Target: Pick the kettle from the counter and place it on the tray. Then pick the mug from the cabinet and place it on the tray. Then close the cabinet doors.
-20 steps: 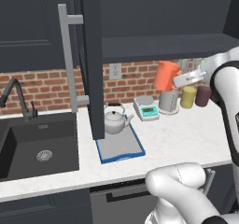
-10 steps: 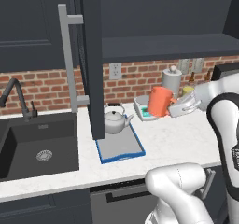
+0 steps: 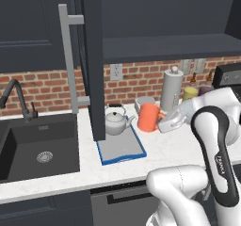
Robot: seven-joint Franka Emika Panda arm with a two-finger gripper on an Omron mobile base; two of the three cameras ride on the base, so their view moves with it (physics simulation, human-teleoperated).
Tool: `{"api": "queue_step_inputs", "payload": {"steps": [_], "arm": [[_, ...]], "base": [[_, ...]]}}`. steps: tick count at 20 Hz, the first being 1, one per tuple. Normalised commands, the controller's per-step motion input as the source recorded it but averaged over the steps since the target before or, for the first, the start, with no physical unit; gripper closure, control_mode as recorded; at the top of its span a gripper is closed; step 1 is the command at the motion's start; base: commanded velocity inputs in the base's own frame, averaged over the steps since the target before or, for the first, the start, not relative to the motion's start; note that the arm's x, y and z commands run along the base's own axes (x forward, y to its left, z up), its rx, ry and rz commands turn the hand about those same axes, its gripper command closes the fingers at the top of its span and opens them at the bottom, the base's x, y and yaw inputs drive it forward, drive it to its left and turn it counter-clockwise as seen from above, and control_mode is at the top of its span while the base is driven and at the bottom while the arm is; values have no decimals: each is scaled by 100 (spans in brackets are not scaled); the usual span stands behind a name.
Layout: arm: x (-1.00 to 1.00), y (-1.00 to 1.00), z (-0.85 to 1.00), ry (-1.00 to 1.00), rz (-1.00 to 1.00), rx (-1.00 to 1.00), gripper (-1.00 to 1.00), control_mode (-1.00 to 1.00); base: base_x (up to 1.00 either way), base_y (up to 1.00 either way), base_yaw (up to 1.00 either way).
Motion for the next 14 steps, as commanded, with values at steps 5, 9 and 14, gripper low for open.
{"api": "queue_step_inputs", "payload": {"steps": [5, 9, 14], "arm": [[66, 32, -57, 0, 0, -6, 100, -100], [60, 28, -48, -5, 0, -4, 100, -100], [51, 16, -49, -7, 1, -2, 100, -100]], "base": [[0, 0, 0], [0, 0, 0], [0, 0, 0]]}}
